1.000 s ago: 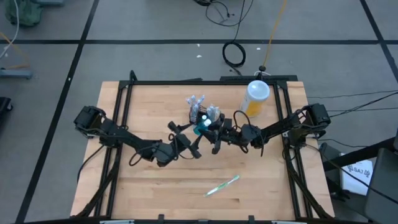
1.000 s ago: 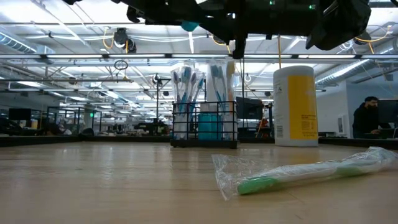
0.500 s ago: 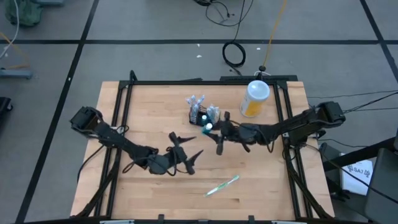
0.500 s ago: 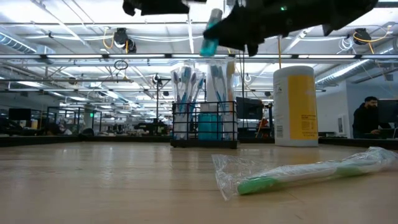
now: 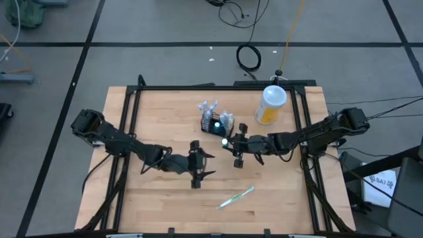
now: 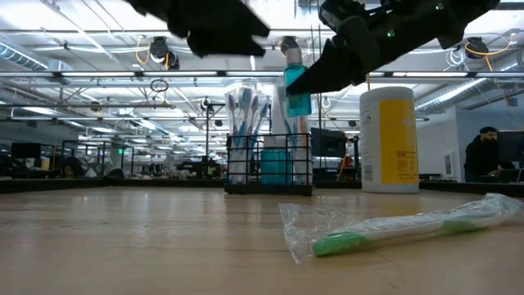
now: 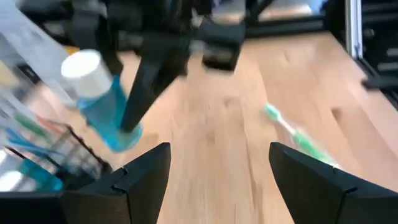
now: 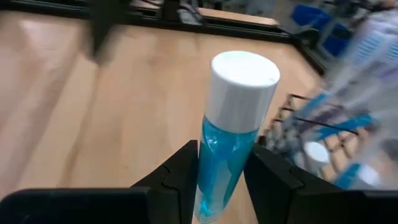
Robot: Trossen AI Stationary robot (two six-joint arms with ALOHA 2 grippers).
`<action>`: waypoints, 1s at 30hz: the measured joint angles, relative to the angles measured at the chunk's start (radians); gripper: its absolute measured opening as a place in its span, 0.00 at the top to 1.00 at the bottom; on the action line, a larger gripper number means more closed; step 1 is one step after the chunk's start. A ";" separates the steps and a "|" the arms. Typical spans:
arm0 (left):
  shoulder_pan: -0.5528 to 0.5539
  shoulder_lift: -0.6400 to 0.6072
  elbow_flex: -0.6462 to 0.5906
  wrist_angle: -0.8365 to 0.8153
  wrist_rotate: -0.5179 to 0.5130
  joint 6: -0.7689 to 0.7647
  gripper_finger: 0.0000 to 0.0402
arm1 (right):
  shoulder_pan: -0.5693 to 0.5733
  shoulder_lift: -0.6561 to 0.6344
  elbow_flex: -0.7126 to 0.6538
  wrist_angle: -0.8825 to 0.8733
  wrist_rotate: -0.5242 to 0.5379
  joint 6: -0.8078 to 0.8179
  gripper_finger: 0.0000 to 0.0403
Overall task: Pick & Place toothbrushing station
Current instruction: Put the blue mouthwash into the black wire organizer
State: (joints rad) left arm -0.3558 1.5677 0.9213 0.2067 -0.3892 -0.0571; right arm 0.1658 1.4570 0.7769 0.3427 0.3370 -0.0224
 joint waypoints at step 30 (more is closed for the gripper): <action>0.118 -0.021 0.000 -0.027 0.154 0.022 0.47 | 0.021 0.163 0.175 -0.264 -0.238 0.122 0.72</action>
State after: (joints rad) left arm -0.2374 1.5465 0.9214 0.1794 -0.2353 -0.0349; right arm 0.1864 1.6197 0.9521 0.0789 0.0994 0.0994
